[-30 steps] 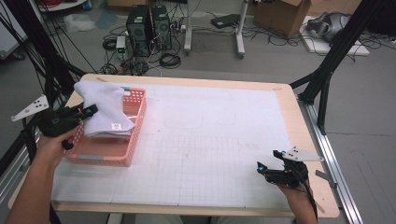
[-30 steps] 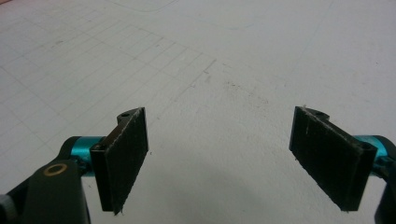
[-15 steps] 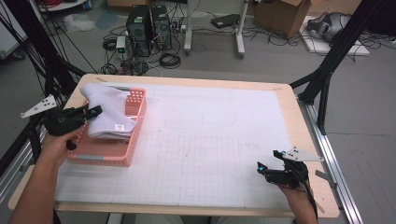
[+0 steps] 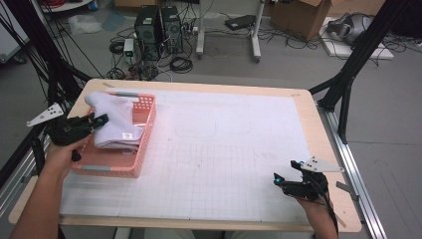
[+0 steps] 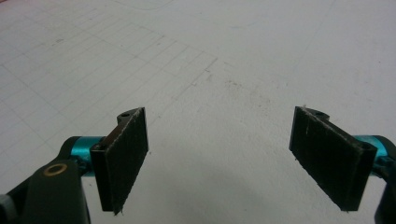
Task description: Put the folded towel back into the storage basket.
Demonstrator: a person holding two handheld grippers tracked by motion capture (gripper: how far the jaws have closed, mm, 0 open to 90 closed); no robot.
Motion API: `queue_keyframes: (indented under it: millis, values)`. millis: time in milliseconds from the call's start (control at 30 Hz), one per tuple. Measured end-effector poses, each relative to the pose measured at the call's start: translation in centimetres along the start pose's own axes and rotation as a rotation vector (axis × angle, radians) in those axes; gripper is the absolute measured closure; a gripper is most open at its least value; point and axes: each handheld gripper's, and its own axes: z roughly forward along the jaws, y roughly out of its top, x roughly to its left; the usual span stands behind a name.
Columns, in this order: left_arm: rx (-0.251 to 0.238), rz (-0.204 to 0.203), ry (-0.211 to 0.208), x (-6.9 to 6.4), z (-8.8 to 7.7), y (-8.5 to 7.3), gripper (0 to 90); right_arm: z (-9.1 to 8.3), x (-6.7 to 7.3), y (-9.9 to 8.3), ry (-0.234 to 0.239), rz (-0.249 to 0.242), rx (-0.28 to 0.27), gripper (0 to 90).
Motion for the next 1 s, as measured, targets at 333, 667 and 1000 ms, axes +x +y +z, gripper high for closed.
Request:
queue_keyframes:
  millis: [333,667,1000]
  values:
    - [0.105,-0.009,0.054,0.1,0.7,-0.4,69.2,0.0,0.0,0.0,0.002,-0.002,0.002,18.5]
    - [0.126,-0.152,0.168,0.6,0.1,0.0,42.5,0.1,0.0,0.0,0.003,-0.004,0.004,18.5]
    - [0.007,-0.133,0.252,-0.4,-1.3,2.8,33.9,0.2,0.0,0.0,0.005,-0.002,0.005,18.4]
